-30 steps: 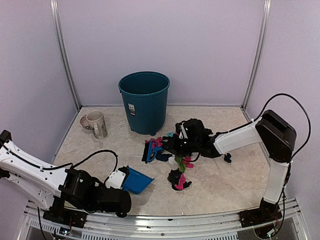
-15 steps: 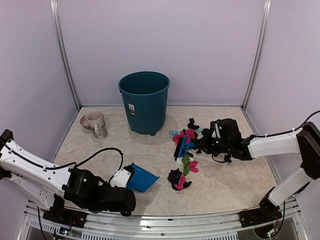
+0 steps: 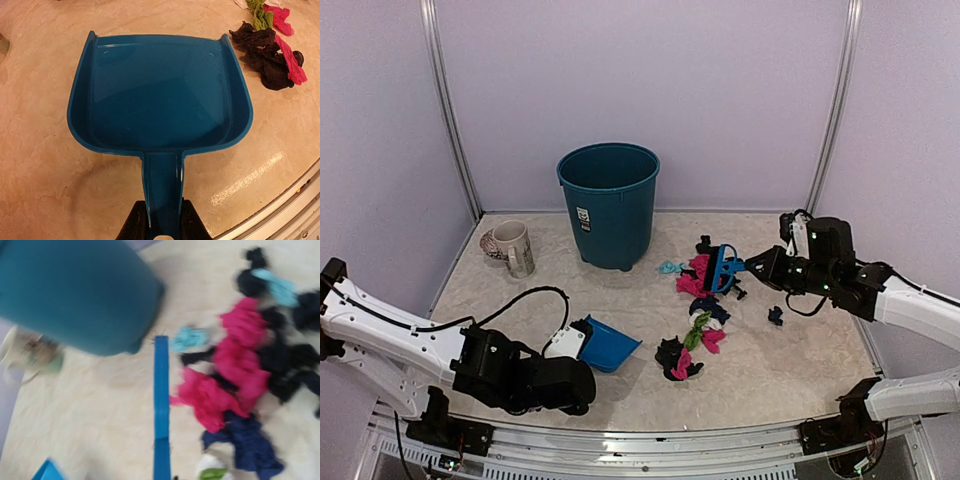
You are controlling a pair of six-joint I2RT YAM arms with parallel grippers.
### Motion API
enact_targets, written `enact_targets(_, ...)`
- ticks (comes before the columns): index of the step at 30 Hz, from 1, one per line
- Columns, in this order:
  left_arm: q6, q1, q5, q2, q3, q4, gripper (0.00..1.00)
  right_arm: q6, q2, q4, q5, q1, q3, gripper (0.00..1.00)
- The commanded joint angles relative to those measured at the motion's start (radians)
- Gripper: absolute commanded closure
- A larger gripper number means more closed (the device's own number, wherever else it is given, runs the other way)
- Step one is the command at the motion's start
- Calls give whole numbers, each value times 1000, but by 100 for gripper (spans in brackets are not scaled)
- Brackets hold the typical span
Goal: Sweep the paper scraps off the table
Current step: Sweep the paper scraps at the center of the board.
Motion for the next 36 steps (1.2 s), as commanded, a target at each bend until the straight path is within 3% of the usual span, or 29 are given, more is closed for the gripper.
enact_targets(1,-1,36,-43,-10,36,8,100,-165,-43,-153,-177,5,87,100)
enact_targets(9,-14,134,-108,-21,53,-25,100,-370,-32,-354,-430,113,165,100)
enact_targets(16,-14,192,-121,-82,42,-24,100,-468,96,-422,-495,286,192,100)
enact_targets(21,-34,197,-144,-123,15,-48,100,-514,206,-478,-449,358,222,100)
enact_targets(27,-26,198,-119,-165,-23,-19,100,-534,300,-563,-244,361,296,100)
enact_targets(32,20,190,-78,-160,-61,49,100,-532,331,-625,-41,327,349,100)
enact_targets(36,70,185,-46,-134,-69,103,100,-534,330,-635,35,263,363,100)
